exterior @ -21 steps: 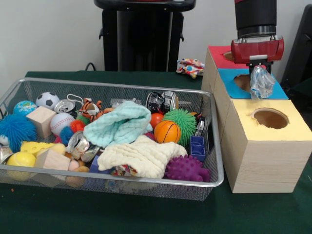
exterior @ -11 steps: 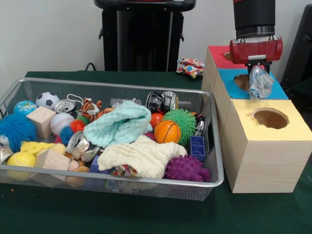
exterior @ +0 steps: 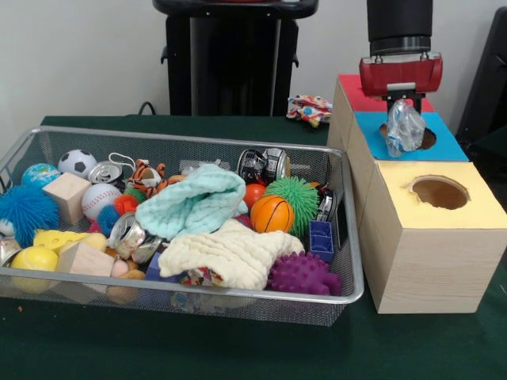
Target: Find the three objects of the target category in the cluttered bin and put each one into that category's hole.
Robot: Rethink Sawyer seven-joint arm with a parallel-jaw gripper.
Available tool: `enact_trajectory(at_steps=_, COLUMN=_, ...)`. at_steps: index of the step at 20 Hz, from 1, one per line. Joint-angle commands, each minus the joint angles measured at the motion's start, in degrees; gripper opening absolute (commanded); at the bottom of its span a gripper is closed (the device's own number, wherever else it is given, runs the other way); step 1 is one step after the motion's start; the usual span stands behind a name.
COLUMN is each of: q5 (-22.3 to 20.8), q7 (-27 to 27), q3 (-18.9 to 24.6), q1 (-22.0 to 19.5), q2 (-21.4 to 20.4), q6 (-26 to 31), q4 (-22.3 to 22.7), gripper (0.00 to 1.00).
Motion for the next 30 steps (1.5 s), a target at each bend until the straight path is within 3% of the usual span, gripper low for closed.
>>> enact_trajectory(at_steps=1, q5=-1.16, q7=24.8, q3=11.16, q1=-0.42, q2=2.55, q6=-4.21, q4=8.57, gripper=0.0)
enact_trajectory(at_steps=4, q5=-1.38, q7=24.98, q3=11.63, q1=-0.6, q2=2.21, q6=-5.3, q4=8.68, gripper=0.0)
enact_trajectory(at_steps=12, q5=-5.58, q7=23.59, q3=26.47, q1=-5.42, q2=-7.97, q6=7.02, q4=12.33, gripper=0.0)
enact_trajectory(at_steps=16, q5=-7.23, q7=23.18, q3=31.48, q1=-7.38, q2=-11.22, q6=10.66, q4=14.17, gripper=0.0)
enact_trajectory(at_steps=23, q5=-10.32, q7=22.33, q3=43.65, q1=-14.42, q2=-18.69, q6=16.89, q4=17.77, gripper=0.0)
enact_trajectory(at_steps=30, q5=-12.61, q7=21.81, q3=52.48, q1=-19.93, q2=-23.51, q6=21.64, q4=20.82, gripper=0.0)
